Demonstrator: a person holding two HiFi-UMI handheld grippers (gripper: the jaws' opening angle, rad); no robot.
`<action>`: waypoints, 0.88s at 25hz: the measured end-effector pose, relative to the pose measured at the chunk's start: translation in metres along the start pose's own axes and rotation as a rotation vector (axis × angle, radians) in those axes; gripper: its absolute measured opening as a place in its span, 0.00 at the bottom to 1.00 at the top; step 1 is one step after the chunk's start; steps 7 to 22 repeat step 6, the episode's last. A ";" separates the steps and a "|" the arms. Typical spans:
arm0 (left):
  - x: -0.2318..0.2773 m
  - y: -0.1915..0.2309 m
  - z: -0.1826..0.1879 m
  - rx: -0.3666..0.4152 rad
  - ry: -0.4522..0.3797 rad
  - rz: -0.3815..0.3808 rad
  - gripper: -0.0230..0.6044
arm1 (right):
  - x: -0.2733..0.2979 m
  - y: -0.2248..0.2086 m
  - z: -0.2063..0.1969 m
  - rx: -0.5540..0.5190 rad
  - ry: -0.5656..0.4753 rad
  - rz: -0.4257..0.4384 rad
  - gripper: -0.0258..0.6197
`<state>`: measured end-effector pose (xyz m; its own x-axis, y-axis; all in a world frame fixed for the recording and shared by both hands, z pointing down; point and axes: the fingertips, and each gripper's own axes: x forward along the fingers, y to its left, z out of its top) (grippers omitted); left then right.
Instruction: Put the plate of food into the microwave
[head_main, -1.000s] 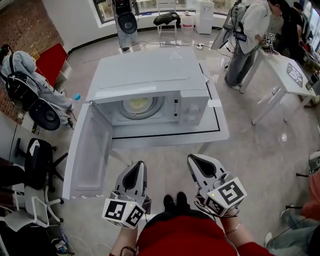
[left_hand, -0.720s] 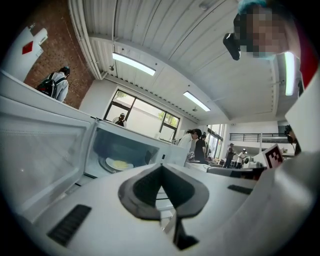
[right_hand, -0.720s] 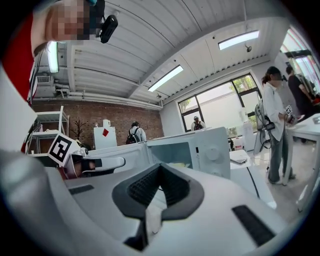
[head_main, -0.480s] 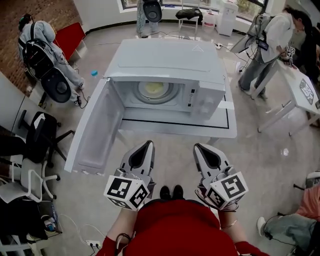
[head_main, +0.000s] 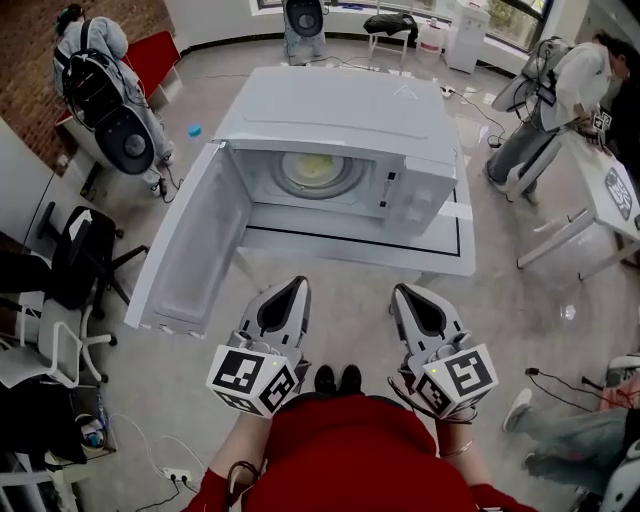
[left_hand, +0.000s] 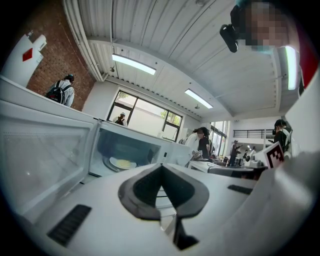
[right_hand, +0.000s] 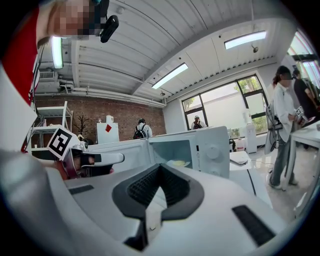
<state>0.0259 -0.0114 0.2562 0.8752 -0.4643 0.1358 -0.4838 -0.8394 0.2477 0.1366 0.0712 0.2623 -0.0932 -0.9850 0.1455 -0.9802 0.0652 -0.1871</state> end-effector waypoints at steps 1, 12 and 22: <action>-0.002 -0.001 0.001 -0.004 -0.001 0.002 0.05 | -0.002 0.001 0.001 0.000 0.003 -0.001 0.06; -0.014 -0.001 0.008 -0.007 -0.001 0.016 0.05 | -0.008 0.008 0.006 -0.009 0.013 -0.002 0.06; -0.014 -0.001 0.008 -0.007 -0.001 0.016 0.05 | -0.008 0.008 0.006 -0.009 0.013 -0.002 0.06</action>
